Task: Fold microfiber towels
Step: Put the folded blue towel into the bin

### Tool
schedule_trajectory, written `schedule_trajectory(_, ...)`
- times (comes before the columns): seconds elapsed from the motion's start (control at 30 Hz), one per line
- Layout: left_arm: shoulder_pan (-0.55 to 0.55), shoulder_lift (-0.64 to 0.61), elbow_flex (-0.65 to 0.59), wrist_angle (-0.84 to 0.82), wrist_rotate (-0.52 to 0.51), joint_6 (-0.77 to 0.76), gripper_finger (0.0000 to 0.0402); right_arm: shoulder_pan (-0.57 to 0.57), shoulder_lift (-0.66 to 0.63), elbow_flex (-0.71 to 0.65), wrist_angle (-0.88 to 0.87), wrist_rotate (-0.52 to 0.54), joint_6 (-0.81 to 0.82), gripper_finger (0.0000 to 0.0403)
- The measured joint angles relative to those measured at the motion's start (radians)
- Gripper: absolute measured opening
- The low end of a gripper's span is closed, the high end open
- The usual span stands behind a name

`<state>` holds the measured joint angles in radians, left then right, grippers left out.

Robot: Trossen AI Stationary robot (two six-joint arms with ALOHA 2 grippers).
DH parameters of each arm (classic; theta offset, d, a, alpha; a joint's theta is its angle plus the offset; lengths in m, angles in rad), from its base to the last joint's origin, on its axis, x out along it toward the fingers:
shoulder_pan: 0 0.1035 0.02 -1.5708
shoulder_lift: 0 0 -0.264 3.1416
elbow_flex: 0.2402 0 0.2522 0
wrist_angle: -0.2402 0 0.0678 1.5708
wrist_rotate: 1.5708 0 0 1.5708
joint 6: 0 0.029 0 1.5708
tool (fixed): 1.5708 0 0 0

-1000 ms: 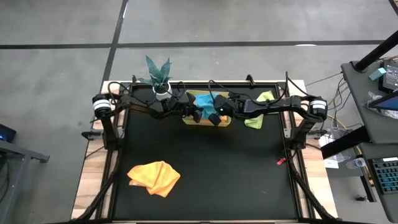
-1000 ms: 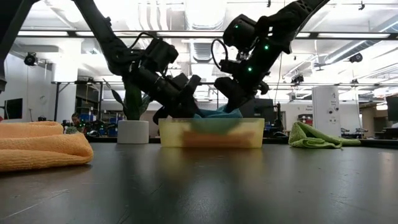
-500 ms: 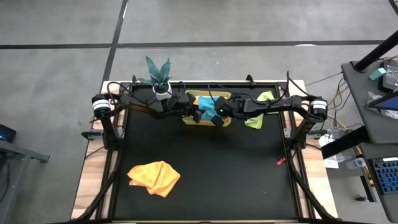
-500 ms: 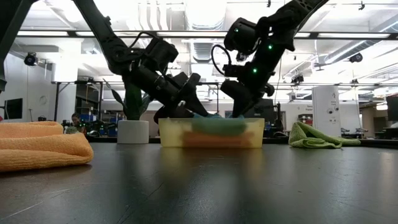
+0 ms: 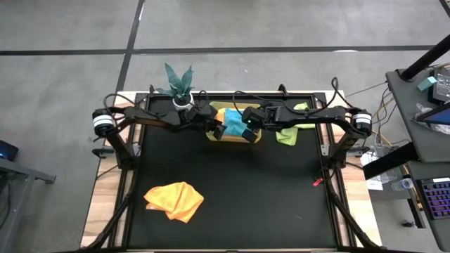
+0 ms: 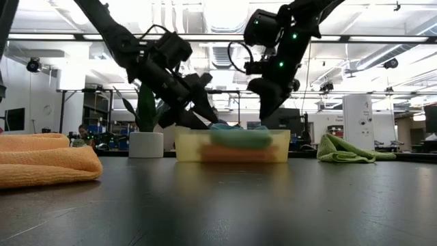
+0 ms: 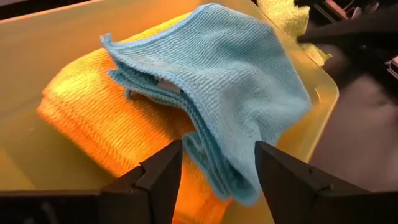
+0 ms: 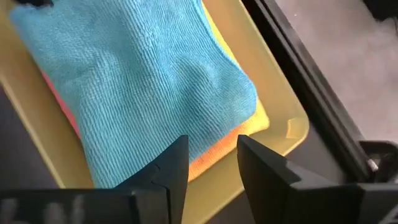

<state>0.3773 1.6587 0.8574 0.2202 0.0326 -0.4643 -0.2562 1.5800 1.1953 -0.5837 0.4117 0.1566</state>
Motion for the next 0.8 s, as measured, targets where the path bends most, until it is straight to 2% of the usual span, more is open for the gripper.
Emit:
schedule_trajectory(0.13,-0.005,-0.046,0.000,-0.052,-0.001,0.018,0.0184,0.000,-0.041,0.001,-0.009,0.000,-0.081,0.0109)
schedule_trajectory(0.27,-0.025,-0.078,0.005,-0.022,-0.003,0.060,0.0173,-0.004,-0.101,-0.006,-0.009,-0.025,-0.154,0.0080)
schedule_trajectory(0.33,-0.033,-0.078,0.014,0.021,-0.003,0.082,0.0161,-0.017,-0.131,-0.013,0.012,-0.100,-0.182,0.0062)
schedule_trajectory(0.47,-0.033,-0.057,0.050,0.048,-0.001,0.119,0.0119,-0.068,-0.157,-0.053,0.139,-0.316,-0.231,0.0023)
schedule_trajectory(0.73,-0.033,0.051,0.091,0.059,-0.008,0.131,0.0014,-0.178,-0.072,-0.129,0.376,-0.454,-0.227,0.0009)
schedule_trajectory(0.8,-0.033,0.074,0.094,0.052,-0.011,0.130,0.0004,-0.190,-0.026,-0.129,0.423,-0.487,-0.224,0.0009)
